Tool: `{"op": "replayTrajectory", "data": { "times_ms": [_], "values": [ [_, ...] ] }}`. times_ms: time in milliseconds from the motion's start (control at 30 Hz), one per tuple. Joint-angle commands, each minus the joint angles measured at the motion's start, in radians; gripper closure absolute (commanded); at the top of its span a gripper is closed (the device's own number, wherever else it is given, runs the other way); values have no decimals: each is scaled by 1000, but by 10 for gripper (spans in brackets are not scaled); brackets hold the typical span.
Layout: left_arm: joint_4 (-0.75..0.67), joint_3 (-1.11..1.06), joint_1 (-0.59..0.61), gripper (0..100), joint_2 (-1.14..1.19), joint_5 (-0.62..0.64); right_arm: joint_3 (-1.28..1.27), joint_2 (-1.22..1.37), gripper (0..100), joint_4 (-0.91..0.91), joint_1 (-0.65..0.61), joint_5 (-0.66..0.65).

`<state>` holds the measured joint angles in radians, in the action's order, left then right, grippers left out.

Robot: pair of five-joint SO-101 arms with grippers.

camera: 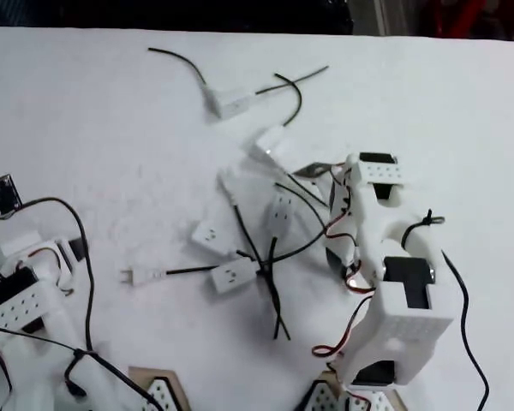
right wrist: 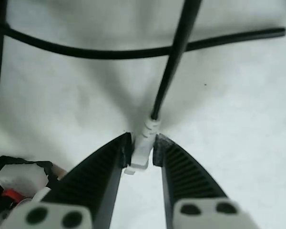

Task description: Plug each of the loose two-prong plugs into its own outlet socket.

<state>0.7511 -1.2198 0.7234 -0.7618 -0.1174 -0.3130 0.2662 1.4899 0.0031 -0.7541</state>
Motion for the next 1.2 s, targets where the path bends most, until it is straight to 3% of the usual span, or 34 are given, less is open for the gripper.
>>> {"op": "replayTrajectory", "data": {
  "times_ms": [0,400,567,733,900,1167],
  "values": [
    [-23,9,10,691,-27,0,0,-10,924,18,-13,-3],
    [-23,9,10,691,-27,0,-21,-10,926,18,-21,-3],
    [-23,9,10,691,-27,0,-17,-19,978,19,-18,-3],
    [-23,9,10,691,-27,0,-2,-41,981,91,-24,-31],
    [-23,9,7,691,-27,0,15,-228,981,162,-4,-100],
    [-15,14,-50,691,-28,0,9,-673,981,193,-5,-66]
  ]
}}
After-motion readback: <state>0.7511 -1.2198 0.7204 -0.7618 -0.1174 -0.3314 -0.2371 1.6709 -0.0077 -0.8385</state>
